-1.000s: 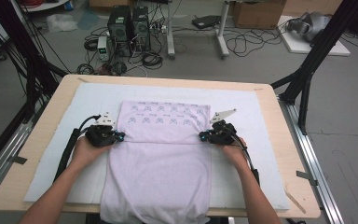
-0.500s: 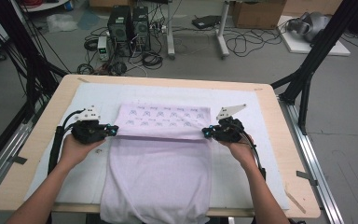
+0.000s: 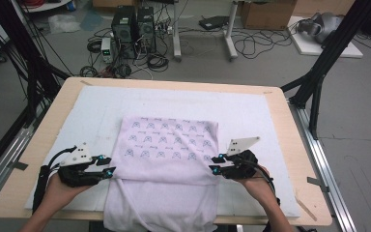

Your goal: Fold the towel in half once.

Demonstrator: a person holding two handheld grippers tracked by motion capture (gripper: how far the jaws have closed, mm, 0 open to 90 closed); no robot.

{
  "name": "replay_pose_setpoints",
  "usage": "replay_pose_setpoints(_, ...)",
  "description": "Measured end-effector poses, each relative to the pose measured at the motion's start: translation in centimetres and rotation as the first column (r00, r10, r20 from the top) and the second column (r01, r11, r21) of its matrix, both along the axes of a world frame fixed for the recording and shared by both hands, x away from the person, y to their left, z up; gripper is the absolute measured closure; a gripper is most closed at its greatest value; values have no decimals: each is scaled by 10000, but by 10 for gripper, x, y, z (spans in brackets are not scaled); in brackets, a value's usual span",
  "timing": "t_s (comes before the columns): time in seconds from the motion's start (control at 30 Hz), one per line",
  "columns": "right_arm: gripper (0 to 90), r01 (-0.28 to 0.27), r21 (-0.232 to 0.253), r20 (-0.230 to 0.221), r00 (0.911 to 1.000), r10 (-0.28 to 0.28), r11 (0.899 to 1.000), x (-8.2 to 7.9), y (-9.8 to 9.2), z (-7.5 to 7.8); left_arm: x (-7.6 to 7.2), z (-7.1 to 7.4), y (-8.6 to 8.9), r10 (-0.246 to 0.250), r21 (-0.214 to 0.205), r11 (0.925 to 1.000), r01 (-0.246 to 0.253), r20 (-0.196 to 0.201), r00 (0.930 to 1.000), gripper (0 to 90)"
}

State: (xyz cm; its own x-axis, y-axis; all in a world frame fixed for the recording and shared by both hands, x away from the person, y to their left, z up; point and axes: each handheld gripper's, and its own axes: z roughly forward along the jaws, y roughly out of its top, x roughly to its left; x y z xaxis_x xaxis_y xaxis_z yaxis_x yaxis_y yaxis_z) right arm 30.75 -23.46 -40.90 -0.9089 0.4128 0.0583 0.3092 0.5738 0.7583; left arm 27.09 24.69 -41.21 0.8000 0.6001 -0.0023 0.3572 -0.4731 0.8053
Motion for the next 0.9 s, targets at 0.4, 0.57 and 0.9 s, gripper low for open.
replay_pose_setpoints(0.4,862,-468,-448,-702,9966,436,9979,12,11,-31,17,-29,-18,-674,521,9961,711,-707,9952,879)
replay_pose_setpoints(0.57,880,-510,-324,-406,9979,497,9982,10,9,-20,14,-15,-15,-556,289,9980,568,-403,9976,897)
replay_pose_setpoints(0.9,879,-488,139,62,9988,488,9987,-4,2,4,-8,8,-3,-496,-139,9987,498,138,9987,899)
